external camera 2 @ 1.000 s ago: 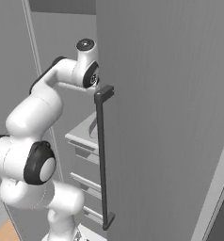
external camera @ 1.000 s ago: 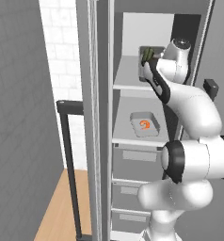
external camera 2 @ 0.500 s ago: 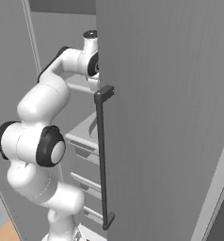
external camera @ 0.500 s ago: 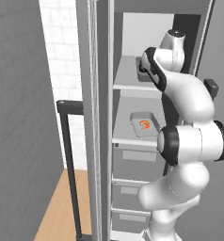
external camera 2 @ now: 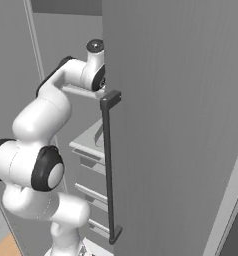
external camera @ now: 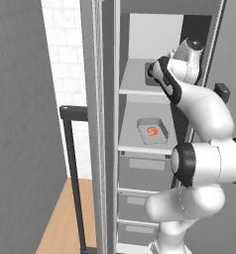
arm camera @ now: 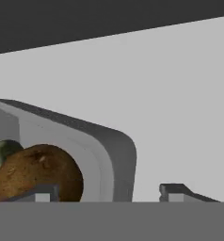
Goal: Take the meat container that has the shrimp and place it on the second highest rack of the freezer. Then take the vegetable container that has the mushroom and cucumber and place it on the highest rack of the freezer.
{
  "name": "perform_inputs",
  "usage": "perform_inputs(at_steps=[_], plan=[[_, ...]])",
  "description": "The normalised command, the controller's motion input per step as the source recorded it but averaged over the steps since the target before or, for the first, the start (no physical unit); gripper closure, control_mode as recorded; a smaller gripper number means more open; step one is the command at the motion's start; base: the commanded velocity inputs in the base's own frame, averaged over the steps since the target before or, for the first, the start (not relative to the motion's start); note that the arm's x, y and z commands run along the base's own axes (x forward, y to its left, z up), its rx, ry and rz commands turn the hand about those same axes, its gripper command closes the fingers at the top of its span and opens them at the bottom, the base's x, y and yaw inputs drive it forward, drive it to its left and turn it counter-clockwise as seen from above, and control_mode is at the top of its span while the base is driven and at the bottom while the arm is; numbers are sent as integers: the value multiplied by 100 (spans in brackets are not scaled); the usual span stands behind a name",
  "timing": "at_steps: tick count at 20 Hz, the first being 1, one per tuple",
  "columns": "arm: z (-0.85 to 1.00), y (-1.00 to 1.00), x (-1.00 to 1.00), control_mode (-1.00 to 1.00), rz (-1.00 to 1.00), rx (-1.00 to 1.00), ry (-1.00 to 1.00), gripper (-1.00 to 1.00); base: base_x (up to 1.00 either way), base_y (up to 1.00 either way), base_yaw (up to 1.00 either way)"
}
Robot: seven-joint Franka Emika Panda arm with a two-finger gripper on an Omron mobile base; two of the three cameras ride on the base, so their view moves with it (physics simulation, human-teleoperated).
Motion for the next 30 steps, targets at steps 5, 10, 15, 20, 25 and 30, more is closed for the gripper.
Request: perform_inputs(at_steps=[5,10,15,20,25,30], plan=[[31,3,-39,-100,1,0,-41,-100,0,0,0],[47,24,-37,-100,0,0,-16,-100,0,0,0],[26,37,-61,-100,0,0,0,-100,0,0,0],[3,30,-83,-100,0,0,0,-100,0,0,0],[0,25,-84,-100,0,0,0,-100,0,0,0],[0,14,-95,-100,0,0,-1,-100,0,0,0]])
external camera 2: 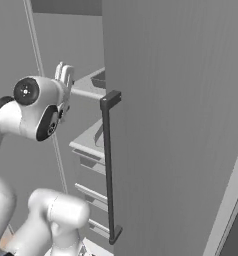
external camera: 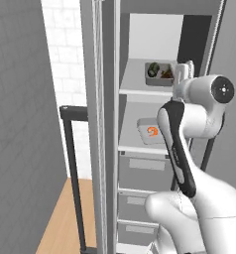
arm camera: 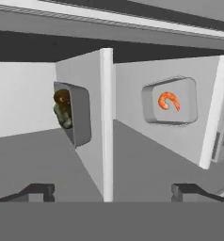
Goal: Take the meat container that has the shrimp and place it on the second highest rack of the freezer. Then take the vegetable container that has the mushroom and cucumber and place it on the highest rack of the freezer.
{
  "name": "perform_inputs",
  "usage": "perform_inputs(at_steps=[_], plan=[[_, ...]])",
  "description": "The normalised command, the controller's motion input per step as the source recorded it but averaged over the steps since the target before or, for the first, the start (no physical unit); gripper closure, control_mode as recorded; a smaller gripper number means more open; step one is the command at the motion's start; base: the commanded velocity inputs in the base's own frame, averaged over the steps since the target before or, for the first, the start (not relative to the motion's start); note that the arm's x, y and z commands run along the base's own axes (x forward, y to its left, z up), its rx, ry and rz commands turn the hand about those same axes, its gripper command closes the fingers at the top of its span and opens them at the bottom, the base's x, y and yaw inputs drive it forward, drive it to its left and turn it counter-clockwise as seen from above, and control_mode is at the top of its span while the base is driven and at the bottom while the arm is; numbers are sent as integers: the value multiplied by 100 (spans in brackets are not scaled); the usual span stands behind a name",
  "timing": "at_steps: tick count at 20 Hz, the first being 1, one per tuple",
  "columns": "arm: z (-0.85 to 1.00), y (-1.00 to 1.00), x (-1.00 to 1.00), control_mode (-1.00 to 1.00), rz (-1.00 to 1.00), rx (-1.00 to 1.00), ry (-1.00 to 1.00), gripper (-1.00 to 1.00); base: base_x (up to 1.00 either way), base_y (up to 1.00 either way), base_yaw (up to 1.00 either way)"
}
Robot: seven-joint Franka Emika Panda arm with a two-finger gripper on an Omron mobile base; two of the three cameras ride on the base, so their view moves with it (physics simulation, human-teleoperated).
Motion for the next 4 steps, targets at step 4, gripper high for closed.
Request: perform_inputs(at_steps=[4], plan=[[2,2,-100,-100,0,0,-4,-100,0,0,0]])
